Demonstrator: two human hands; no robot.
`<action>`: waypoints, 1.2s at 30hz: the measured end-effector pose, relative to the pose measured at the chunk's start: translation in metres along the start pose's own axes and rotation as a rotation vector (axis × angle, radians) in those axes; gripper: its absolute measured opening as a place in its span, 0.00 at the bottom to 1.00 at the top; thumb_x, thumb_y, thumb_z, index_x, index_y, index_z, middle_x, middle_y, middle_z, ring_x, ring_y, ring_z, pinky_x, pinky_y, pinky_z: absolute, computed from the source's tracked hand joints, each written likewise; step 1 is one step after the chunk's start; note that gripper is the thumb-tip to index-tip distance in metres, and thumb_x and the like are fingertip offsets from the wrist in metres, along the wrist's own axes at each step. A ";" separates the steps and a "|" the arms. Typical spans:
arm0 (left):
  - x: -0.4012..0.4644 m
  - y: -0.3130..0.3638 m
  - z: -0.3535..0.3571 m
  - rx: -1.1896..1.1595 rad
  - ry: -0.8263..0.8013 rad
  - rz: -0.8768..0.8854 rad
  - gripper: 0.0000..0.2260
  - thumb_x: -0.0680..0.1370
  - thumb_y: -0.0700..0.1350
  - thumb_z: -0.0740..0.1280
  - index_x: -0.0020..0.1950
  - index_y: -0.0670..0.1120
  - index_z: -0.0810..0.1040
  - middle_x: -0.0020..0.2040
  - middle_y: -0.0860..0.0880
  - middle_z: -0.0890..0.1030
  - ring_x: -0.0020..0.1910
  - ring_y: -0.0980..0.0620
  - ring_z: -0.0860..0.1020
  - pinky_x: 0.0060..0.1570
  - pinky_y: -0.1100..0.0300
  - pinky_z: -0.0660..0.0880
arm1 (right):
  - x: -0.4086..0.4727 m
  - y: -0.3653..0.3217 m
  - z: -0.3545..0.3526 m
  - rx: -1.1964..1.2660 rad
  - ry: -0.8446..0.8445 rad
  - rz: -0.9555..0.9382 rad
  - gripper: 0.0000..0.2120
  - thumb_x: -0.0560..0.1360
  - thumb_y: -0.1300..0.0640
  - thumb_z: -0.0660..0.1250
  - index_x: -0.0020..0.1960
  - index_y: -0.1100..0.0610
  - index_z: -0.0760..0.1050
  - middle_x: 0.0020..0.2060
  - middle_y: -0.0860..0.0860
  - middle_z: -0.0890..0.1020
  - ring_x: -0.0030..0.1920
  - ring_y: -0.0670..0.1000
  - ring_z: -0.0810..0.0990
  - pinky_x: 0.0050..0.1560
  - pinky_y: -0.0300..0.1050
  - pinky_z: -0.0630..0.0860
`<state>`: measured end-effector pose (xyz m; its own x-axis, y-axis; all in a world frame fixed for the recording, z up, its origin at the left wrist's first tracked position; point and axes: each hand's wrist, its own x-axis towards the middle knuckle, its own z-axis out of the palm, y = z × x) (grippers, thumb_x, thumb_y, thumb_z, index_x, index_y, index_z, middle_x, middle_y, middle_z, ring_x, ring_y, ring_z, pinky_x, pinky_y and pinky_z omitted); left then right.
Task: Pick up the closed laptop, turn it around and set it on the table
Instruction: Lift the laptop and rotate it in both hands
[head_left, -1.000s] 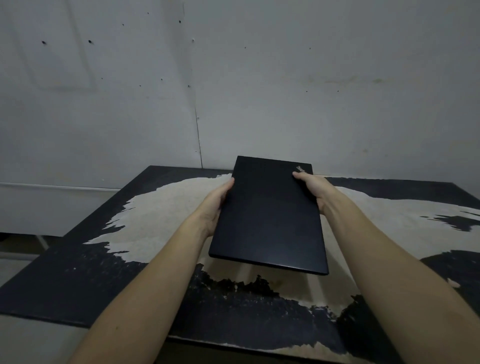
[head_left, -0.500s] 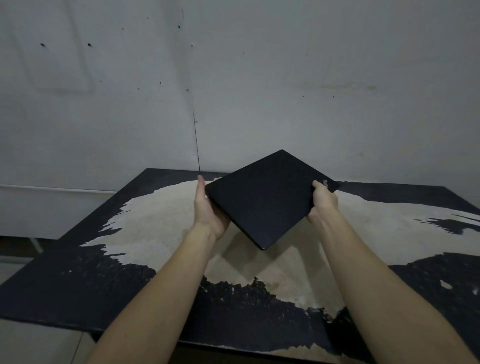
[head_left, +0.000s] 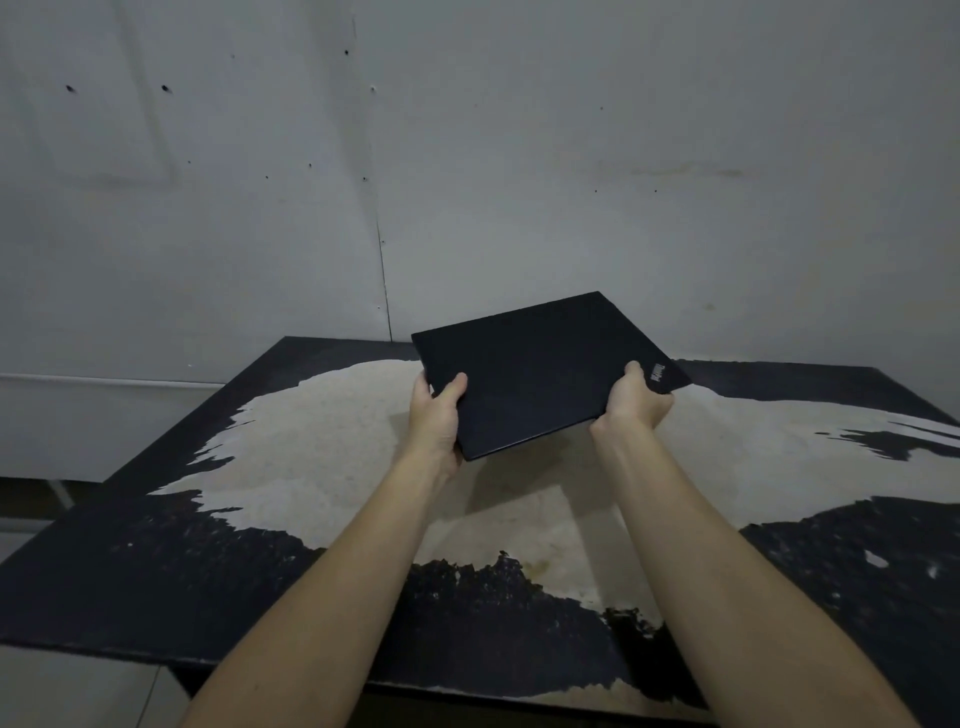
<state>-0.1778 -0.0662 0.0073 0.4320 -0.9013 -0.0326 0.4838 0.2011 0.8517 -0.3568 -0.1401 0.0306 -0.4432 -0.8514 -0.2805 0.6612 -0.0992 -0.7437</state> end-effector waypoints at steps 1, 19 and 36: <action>0.001 0.000 -0.002 0.003 0.007 0.011 0.14 0.82 0.41 0.67 0.67 0.47 0.75 0.60 0.45 0.84 0.48 0.48 0.86 0.35 0.54 0.84 | 0.001 -0.001 -0.001 -0.005 -0.032 0.002 0.13 0.77 0.58 0.69 0.59 0.52 0.70 0.50 0.49 0.81 0.44 0.50 0.84 0.37 0.45 0.82; 0.031 0.032 -0.032 0.114 -0.126 0.005 0.09 0.80 0.41 0.67 0.60 0.47 0.81 0.54 0.42 0.87 0.46 0.44 0.86 0.39 0.52 0.84 | 0.060 -0.057 -0.055 -0.698 -0.604 0.177 0.09 0.72 0.45 0.75 0.42 0.49 0.90 0.41 0.46 0.90 0.39 0.49 0.89 0.35 0.47 0.84; 0.058 0.002 -0.014 0.446 -0.042 -0.084 0.11 0.80 0.42 0.71 0.61 0.49 0.76 0.54 0.45 0.85 0.41 0.48 0.87 0.33 0.55 0.83 | 0.089 -0.028 -0.073 -0.964 -0.491 -0.153 0.27 0.67 0.45 0.82 0.57 0.58 0.77 0.50 0.53 0.86 0.47 0.55 0.87 0.48 0.54 0.85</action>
<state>-0.1416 -0.1127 -0.0004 0.3697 -0.9239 -0.0984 0.1372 -0.0504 0.9893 -0.4589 -0.1753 -0.0180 -0.0493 -0.9983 -0.0307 -0.2270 0.0411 -0.9730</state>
